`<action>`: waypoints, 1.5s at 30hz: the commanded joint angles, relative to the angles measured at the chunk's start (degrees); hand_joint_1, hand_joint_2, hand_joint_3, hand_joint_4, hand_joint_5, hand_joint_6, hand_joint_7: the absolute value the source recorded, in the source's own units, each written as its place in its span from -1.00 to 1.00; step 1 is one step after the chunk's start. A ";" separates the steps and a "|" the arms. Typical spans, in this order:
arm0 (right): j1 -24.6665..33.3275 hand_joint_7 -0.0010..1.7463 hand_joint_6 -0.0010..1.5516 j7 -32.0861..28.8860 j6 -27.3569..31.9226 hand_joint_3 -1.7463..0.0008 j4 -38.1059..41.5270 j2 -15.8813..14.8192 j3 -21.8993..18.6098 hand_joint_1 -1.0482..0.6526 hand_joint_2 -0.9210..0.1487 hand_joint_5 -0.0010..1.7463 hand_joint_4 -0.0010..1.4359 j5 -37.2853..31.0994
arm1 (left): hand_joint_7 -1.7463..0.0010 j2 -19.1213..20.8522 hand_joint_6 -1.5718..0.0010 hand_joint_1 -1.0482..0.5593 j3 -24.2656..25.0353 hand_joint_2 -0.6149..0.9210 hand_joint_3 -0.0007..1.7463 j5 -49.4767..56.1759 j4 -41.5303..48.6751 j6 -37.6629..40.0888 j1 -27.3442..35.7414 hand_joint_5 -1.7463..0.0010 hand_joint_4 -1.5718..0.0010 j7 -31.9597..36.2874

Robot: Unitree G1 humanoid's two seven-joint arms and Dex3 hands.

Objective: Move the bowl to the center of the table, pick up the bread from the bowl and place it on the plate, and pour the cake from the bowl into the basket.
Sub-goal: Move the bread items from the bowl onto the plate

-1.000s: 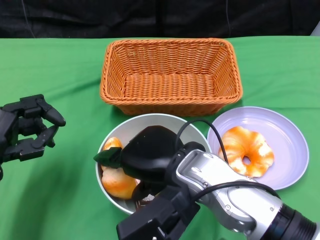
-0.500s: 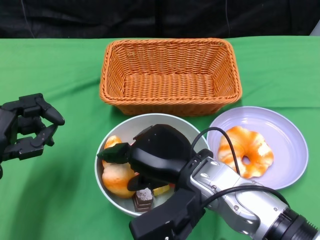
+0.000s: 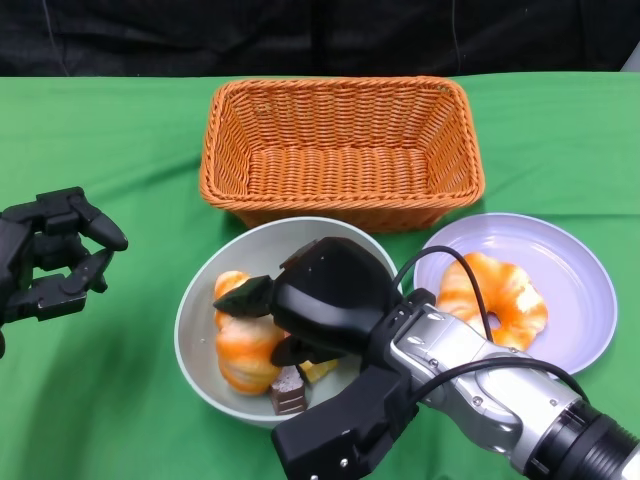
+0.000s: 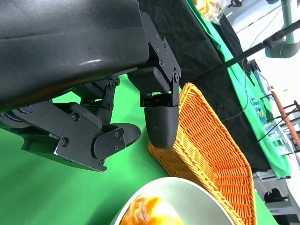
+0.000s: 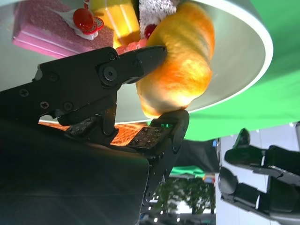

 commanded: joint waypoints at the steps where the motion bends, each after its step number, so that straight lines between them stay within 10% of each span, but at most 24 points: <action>1: 0.22 -0.98 0.47 -1.36 -0.24 0.99 2.00 -1.24 -0.61 -0.15 -0.86 0.22 0.19 0.01 | -0.51 1.06 0.08 0.33 0.40 0.69 -0.04 -0.46 0.50 -0.08 -0.91 -0.79 0.11 0.04; 6: 1.20 -0.99 0.48 -5.25 -3.13 0.99 4.28 -0.08 -2.92 -0.11 -0.93 0.43 0.13 4.04 | -0.49 1.10 0.07 0.32 0.33 0.70 -0.05 -0.30 0.74 -0.30 -1.03 -0.79 0.11 0.20; 9: 2.48 -0.36 0.27 -9.43 -8.62 1.00 7.48 1.45 -6.28 -0.04 -0.97 0.90 -0.04 10.10 | -0.45 0.98 0.05 0.30 0.50 0.67 -0.06 -0.59 1.12 -0.60 -1.19 -0.78 0.08 -0.13; 17: 2.35 -0.75 0.39 -11.14 -14.54 0.96 11.42 2.24 -9.32 -0.08 -1.00 0.71 0.05 15.24 | -0.44 1.04 0.04 0.29 0.26 0.68 -0.06 0.01 1.24 -0.74 -1.16 -0.75 0.09 0.71; 45: 6.93 -0.79 0.46 -6.37 -17.11 0.95 4.21 1.46 -15.79 0.03 -1.00 0.78 0.03 21.25 | -0.45 1.05 0.05 0.31 0.08 0.72 -0.12 0.12 1.16 -0.38 -1.07 -0.77 0.09 1.14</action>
